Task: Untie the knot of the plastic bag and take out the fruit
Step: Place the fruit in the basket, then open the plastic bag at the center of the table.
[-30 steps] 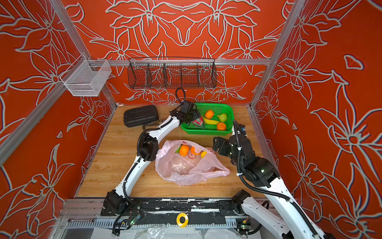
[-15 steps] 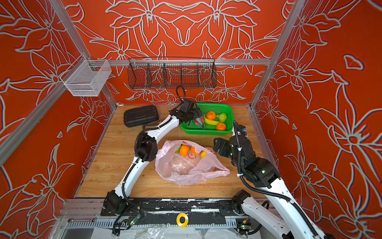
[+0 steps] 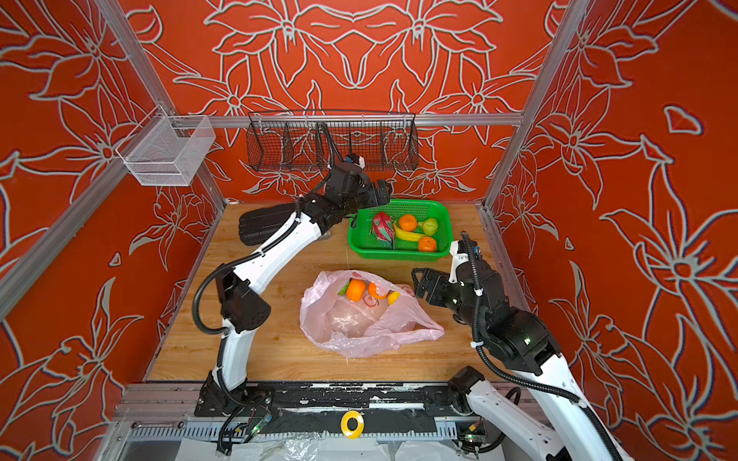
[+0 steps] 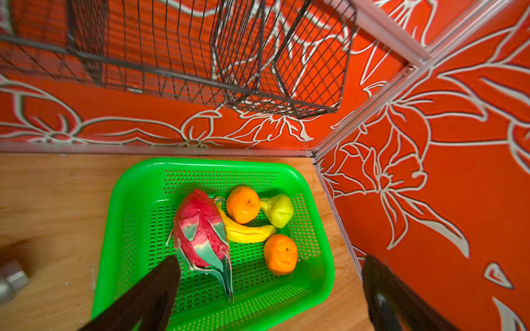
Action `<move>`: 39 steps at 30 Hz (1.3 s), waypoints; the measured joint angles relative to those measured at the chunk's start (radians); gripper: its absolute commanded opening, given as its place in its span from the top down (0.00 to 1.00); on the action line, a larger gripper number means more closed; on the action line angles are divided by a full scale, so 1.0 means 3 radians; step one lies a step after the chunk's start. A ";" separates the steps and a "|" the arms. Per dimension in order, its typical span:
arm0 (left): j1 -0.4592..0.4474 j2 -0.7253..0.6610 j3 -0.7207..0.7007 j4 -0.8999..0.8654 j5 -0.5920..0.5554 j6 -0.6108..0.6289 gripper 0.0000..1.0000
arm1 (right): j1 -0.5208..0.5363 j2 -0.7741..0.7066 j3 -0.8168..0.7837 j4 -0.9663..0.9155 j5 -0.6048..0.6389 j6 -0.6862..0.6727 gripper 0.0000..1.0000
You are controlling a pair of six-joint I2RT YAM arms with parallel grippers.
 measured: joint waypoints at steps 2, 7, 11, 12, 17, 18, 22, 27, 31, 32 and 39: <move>-0.0064 -0.0362 -0.0315 0.0038 -0.0088 0.0150 0.02 | 0.0000 0.0102 0.0069 -0.0008 -0.0135 -0.0024 0.13; -0.0179 -0.1331 -0.1174 0.0179 -0.0080 0.0407 0.04 | 0.0001 0.0300 0.0097 -0.0001 -0.0469 -0.0062 0.14; -0.0182 -0.2131 -0.1877 0.0243 -0.0043 0.0529 0.05 | 0.0004 0.0420 0.0090 0.0048 -0.0693 -0.0058 0.15; -0.0179 -0.2299 -0.2027 0.0243 -0.0043 0.0547 0.05 | 0.0009 0.0423 0.0083 0.0074 -0.0736 -0.0056 0.16; -0.0169 -0.3005 -0.2646 0.0079 0.0031 0.0652 0.05 | 0.0062 0.0429 -0.0008 0.0233 -0.0913 -0.0001 0.18; -0.0169 -0.3086 -0.2714 0.0010 0.0067 0.0678 0.04 | 0.0076 0.0440 -0.0024 0.0251 -0.0936 0.0009 0.18; -0.0169 -0.3265 -0.2839 -0.0392 0.0228 0.0797 0.02 | 0.0195 0.0514 -0.0118 0.0323 -0.0992 0.0052 0.20; -0.0169 -0.3272 -0.2940 -0.0891 0.0361 0.0930 0.00 | 0.0458 0.0617 -0.0271 0.0411 -0.0977 0.0121 0.24; -0.0169 -0.3169 -0.3037 -0.1072 0.0470 0.0996 0.00 | 0.0712 0.0769 -0.0362 0.0484 -0.0891 0.0177 0.24; -0.0169 -0.3133 -0.3059 -0.1081 0.0504 0.0999 0.01 | 0.0774 0.0820 -0.0380 0.0515 -0.0861 0.0183 0.24; -0.0169 -0.2923 -0.3334 -0.0974 0.0736 0.0932 0.11 | 0.1142 0.1381 -0.0538 0.0793 -0.0618 0.0243 0.26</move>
